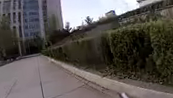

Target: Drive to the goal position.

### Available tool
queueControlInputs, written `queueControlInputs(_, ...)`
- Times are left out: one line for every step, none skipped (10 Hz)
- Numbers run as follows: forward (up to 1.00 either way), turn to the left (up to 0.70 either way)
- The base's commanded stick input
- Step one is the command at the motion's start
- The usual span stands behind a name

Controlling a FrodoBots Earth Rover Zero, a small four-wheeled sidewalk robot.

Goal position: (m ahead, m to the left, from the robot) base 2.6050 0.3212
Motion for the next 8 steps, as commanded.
queueControlInputs(0.21, -0.54)
queueControlInputs(0.00, -0.70)
queueControlInputs(0.00, -0.70)
queueControlInputs(0.00, -0.70)
queueControlInputs(0.00, -0.70)
queueControlInputs(0.00, -0.70)
queueControlInputs(0.00, -0.70)
queueControlInputs(0.00, -0.70)
